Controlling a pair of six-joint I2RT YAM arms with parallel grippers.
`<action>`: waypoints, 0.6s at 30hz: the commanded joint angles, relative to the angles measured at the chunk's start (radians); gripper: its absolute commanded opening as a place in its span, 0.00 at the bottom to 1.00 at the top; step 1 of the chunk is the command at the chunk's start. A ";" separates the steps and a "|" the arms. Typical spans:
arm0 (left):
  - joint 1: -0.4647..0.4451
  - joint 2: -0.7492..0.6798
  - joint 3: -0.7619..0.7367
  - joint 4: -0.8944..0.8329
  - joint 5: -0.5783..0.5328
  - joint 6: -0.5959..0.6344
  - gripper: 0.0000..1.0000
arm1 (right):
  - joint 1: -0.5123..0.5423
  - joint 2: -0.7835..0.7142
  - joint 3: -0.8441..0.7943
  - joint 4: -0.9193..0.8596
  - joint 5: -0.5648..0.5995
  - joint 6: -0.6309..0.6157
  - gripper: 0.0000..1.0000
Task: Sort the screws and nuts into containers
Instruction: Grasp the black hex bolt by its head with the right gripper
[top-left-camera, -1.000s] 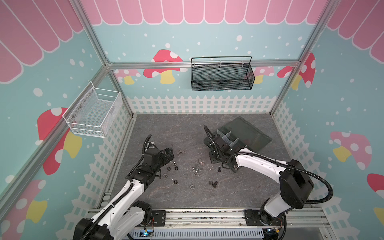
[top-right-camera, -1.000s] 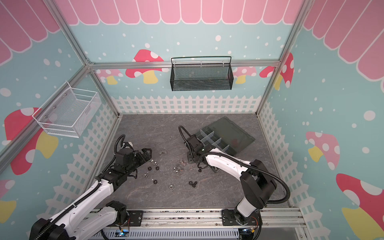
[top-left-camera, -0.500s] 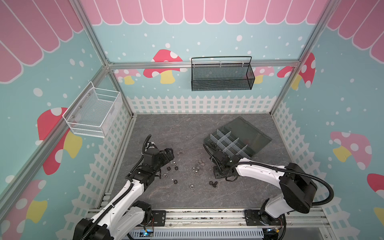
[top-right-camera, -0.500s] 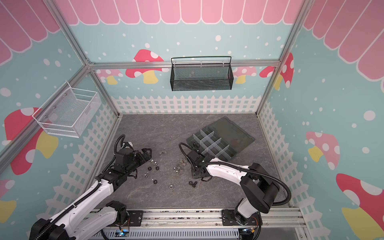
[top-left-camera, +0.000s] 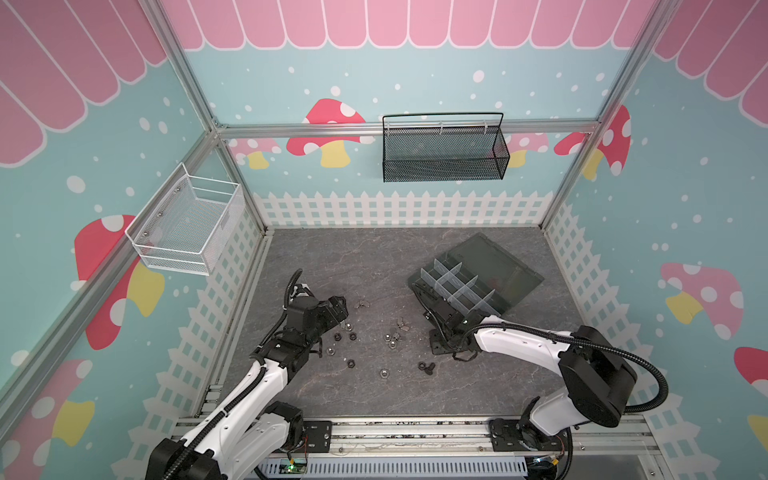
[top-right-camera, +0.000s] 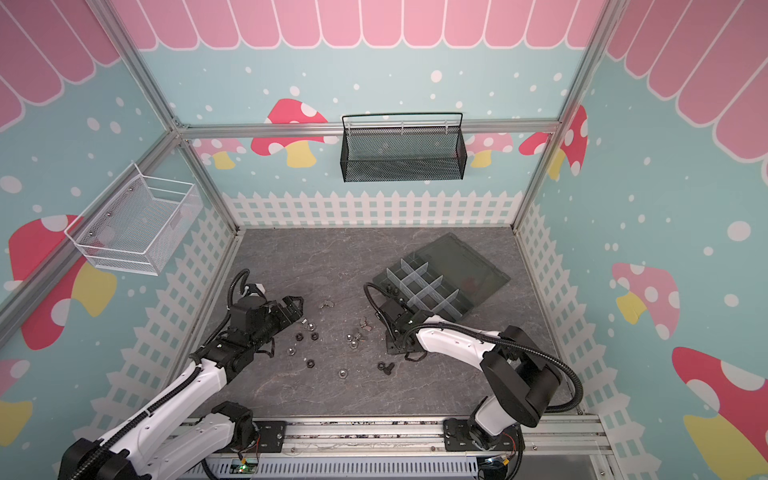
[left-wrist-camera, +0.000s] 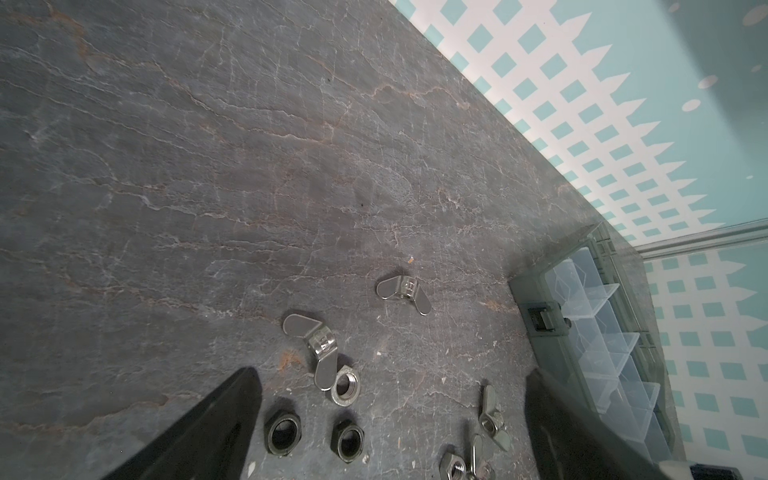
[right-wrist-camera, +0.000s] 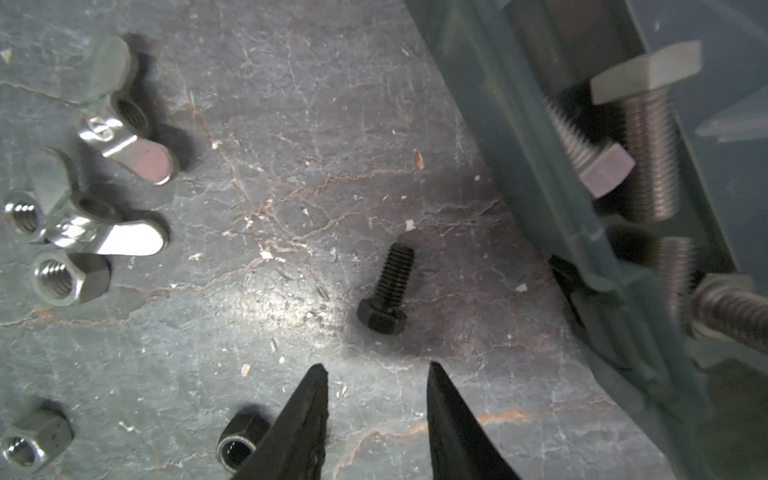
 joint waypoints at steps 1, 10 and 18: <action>0.004 -0.005 0.002 0.015 0.006 -0.021 1.00 | -0.018 0.025 -0.013 0.031 -0.012 -0.014 0.41; 0.004 0.006 0.009 0.018 0.011 -0.022 1.00 | -0.037 0.065 0.004 0.057 -0.015 -0.048 0.37; 0.004 0.008 0.007 0.018 0.011 -0.021 1.00 | -0.037 0.111 0.019 0.056 -0.012 -0.069 0.32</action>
